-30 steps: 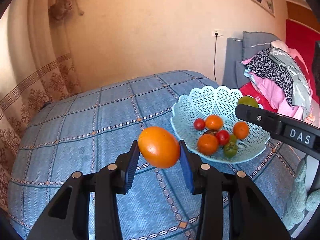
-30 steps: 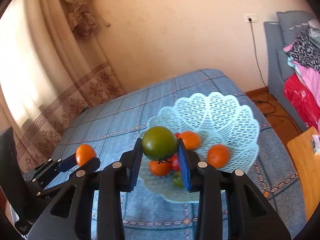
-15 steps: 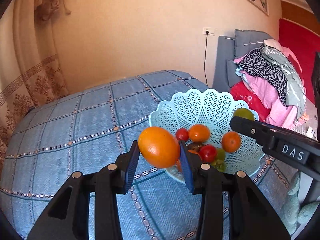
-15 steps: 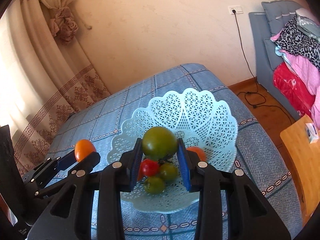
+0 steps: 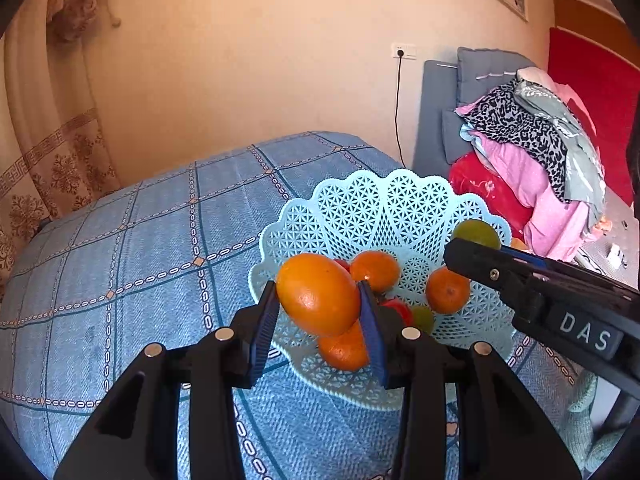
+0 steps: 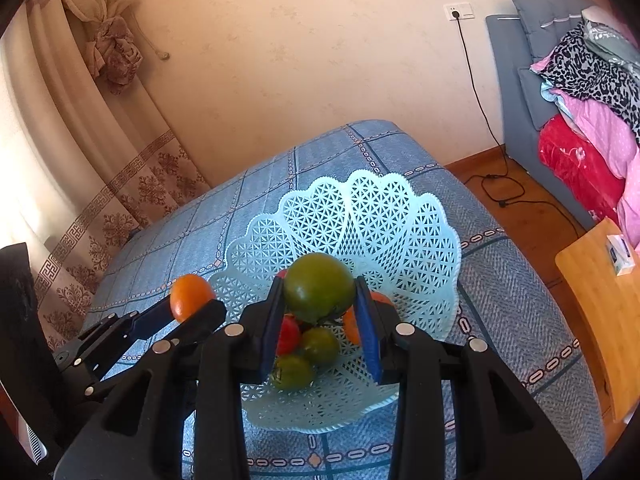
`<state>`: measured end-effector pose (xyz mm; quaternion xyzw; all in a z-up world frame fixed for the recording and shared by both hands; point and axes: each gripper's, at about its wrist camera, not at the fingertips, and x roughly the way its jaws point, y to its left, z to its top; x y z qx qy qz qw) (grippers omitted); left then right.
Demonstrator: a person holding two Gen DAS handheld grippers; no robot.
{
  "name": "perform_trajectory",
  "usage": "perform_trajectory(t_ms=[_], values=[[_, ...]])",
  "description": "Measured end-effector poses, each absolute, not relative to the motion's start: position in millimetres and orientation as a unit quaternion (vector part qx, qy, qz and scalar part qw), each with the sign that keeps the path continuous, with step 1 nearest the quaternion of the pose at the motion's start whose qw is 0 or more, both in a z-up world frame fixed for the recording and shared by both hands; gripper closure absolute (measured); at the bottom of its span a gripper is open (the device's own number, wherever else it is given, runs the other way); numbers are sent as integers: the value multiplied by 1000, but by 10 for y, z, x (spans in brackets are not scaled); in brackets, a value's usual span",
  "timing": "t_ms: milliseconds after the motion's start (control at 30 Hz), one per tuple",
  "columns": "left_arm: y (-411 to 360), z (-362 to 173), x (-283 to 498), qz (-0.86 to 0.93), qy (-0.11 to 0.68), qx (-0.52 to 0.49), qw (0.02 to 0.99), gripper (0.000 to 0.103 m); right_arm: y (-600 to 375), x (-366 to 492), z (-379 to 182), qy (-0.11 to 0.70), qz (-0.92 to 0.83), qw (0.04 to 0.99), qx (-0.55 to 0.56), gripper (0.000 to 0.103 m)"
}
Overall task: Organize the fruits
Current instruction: 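Carry the orange and green tomato over the basket with both tools, then open both tools to drop the orange and green tomato into the basket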
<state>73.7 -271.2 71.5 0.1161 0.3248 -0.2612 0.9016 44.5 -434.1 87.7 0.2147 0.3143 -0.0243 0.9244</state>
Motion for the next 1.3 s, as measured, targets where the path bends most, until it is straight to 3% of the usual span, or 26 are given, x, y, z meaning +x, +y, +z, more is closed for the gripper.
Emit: perform_trajectory(t_ms=[1100,1133,1167,1200,1267,1300], values=[[-2711,570,852,-280,336,93,894,62,-4335,515,811,320,-39,922,215,67],[-2710,564,857,-280,337,93,894,61,-4341,515,807,321,-39,921,217,67],[-2707,563,857,-279,336,92,895,52,-4351,522,799,322,-38,920,220,66],[-2704,571,856,-276,332,92,897,36,-4367,521,796,322,-37,919,225,56],[-2671,608,836,-268,313,89,907,26,-4385,494,812,314,-42,920,230,39],[-2659,620,839,-267,311,88,908,23,-4387,482,826,311,-44,921,228,39]])
